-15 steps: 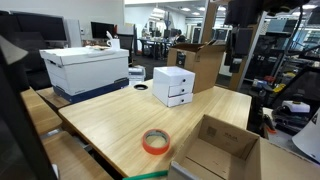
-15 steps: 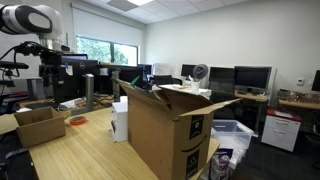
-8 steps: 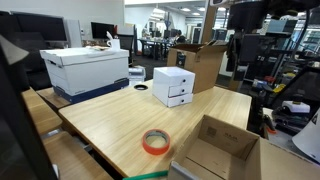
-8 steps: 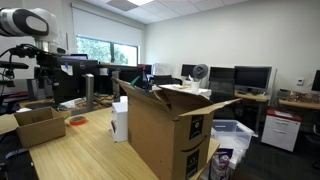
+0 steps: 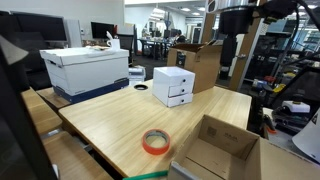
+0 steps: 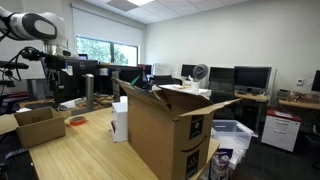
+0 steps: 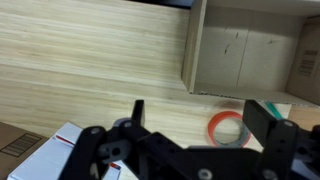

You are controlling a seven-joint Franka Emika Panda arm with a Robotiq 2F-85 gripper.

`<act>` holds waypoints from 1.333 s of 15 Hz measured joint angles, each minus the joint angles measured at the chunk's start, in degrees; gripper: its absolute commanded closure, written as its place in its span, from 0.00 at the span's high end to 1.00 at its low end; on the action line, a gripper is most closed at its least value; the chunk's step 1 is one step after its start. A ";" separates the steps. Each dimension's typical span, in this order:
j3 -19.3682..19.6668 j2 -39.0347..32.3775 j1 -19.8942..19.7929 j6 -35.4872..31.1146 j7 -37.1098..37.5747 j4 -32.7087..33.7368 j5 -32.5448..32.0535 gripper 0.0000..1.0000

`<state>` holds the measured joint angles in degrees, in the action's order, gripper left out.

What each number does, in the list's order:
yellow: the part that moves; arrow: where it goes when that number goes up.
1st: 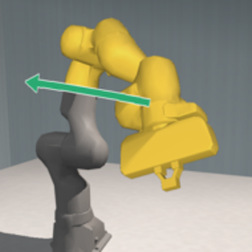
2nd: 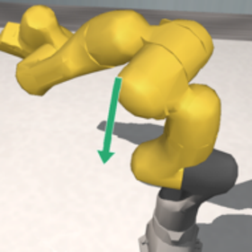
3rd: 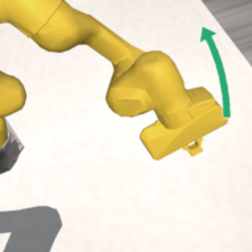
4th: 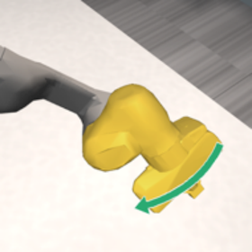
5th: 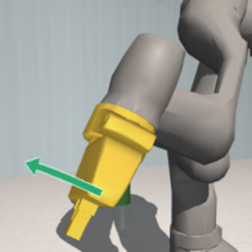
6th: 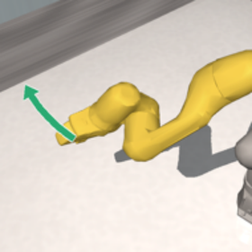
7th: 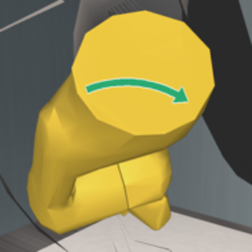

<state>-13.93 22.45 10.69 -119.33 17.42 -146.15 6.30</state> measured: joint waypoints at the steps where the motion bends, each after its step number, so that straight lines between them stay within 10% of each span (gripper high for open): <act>1: 0.19 -0.40 -0.90 -0.74 0.58 0.02 -0.36 1.00; 20: 8.58 -22.51 -9.22 -12.58 11.37 10.89 -14.95 1.00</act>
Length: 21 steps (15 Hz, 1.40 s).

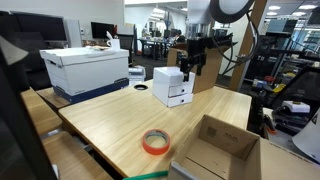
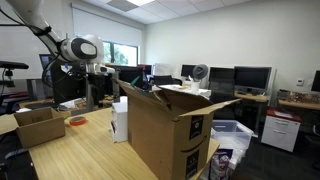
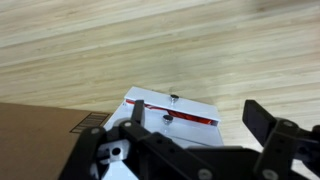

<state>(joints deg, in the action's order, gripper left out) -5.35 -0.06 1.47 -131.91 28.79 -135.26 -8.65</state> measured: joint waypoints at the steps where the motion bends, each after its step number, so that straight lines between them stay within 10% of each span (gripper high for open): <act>1: 0.42 -0.78 0.04 0.00 0.00 0.81 -0.06 1.00; 21: 4.36 -3.63 0.25 -13.30 3.93 -0.73 1.78 1.00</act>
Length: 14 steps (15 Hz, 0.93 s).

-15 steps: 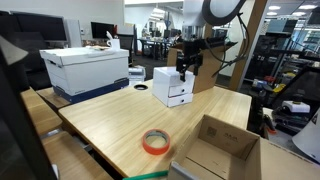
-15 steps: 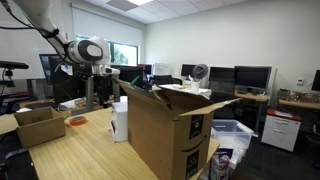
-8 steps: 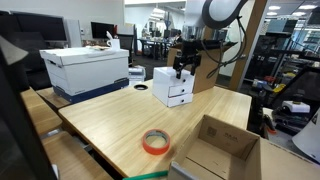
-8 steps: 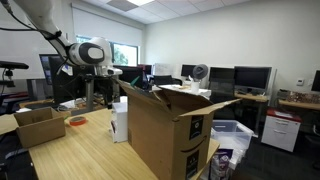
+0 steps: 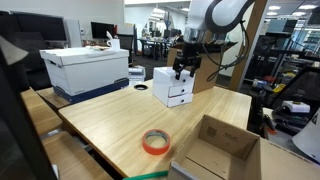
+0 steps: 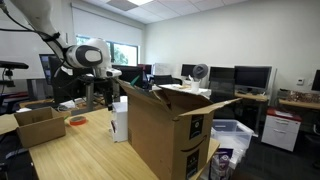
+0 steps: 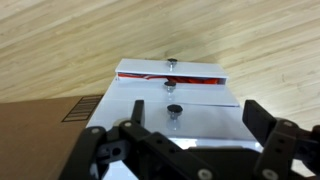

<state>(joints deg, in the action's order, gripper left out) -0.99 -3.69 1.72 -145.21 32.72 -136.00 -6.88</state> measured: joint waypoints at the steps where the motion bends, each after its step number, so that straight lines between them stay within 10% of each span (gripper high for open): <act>1: 0.07 0.10 0.00 0.00 0.00 -0.26 -0.03 1.00; 14: 0.63 0.24 0.12 0.00 0.02 -2.27 -2.30 1.00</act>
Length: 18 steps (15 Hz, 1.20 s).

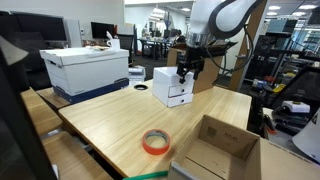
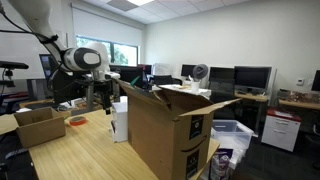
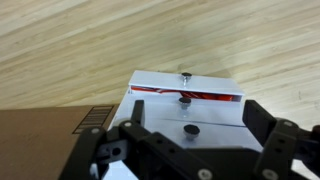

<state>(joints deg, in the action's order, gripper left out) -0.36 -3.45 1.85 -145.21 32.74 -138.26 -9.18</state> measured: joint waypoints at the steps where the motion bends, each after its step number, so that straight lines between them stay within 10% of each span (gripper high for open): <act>1: -0.02 -0.01 0.04 0.00 0.00 0.00 -0.31 1.00; 18: 0.56 -2.68 0.73 -2.01 2.63 0.92 -1.57 1.00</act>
<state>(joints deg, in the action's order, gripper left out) 0.20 -6.14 2.57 -147.22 35.38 -137.34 -10.74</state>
